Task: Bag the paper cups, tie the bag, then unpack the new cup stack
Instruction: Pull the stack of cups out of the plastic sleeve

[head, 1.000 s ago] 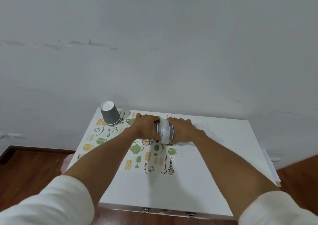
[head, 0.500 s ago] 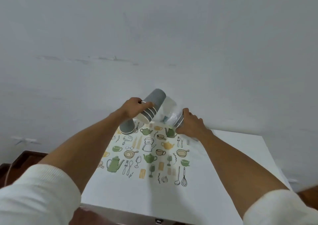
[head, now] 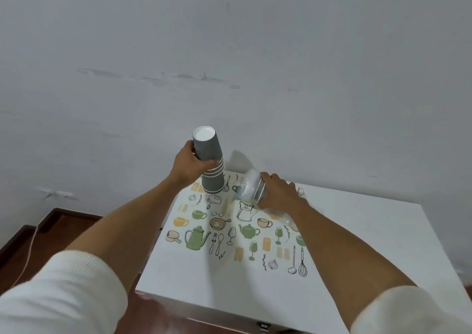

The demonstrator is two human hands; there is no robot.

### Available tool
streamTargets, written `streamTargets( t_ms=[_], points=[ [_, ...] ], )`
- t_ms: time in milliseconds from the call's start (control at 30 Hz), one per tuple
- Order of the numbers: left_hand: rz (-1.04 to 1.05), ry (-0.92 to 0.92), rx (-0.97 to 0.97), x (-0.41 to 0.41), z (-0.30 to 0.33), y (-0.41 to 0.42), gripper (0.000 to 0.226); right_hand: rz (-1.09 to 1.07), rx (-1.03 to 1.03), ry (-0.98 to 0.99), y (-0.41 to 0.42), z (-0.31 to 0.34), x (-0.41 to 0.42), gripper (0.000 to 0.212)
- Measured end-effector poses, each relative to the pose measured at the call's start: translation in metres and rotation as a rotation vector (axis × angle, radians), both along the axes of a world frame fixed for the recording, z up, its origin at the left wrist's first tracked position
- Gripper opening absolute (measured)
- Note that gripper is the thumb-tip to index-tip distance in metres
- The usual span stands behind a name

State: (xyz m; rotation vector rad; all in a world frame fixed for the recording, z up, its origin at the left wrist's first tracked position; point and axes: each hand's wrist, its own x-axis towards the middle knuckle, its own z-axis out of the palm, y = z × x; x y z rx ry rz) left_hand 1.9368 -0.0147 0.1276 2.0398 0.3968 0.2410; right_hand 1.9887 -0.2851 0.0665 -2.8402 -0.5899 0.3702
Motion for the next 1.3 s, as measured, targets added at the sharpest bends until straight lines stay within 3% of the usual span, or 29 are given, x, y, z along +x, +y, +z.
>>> streamTargets(
  t_ms=[300,367,433,500,567,700,867,967,1067,1100,1167,1300],
  points=[
    [-0.057,0.141,0.04,0.006,-0.047,0.001,0.075,-0.043,-0.025,-0.035,0.001,-0.015,-0.005,0.085],
    [-0.048,0.072,0.041,0.001,-0.043,-0.003,0.096,-0.029,-0.055,-0.024,-0.001,-0.014,-0.005,0.101],
    [0.026,-0.082,0.238,-0.005,-0.038,-0.008,0.103,-0.013,-0.111,0.025,-0.006,-0.011,-0.007,0.126],
    [0.081,-0.293,0.451,-0.01,-0.029,-0.019,0.081,-0.018,-0.193,0.072,-0.012,-0.005,-0.01,0.139],
    [0.028,-0.402,0.531,-0.013,-0.019,-0.036,0.055,-0.046,-0.291,0.113,-0.018,0.003,-0.009,0.144],
    [-0.173,-0.166,0.387,-0.011,-0.022,-0.077,0.025,-0.107,-0.365,0.203,-0.026,0.011,-0.008,0.154],
    [-0.182,0.373,-0.17,0.001,-0.046,-0.115,0.056,-0.134,-0.177,0.165,-0.039,0.003,-0.015,0.124],
    [-0.119,0.398,-0.342,0.008,-0.046,-0.127,0.056,-0.14,-0.175,0.122,-0.049,0.001,-0.015,0.102],
    [-0.095,0.313,-0.485,0.006,-0.035,-0.134,0.027,-0.142,-0.151,-0.012,-0.061,0.005,-0.016,0.056],
    [-0.092,0.298,-0.511,0.007,-0.035,-0.132,0.027,-0.136,-0.161,-0.041,-0.064,0.007,-0.016,0.043],
    [-0.113,0.291,-0.543,0.007,-0.032,-0.13,0.036,-0.142,-0.219,-0.056,-0.07,0.01,-0.015,0.03],
    [-0.191,0.354,-0.469,0.007,-0.043,-0.124,0.067,-0.151,-0.325,-0.102,-0.082,0.013,-0.009,0.027]
  ],
)
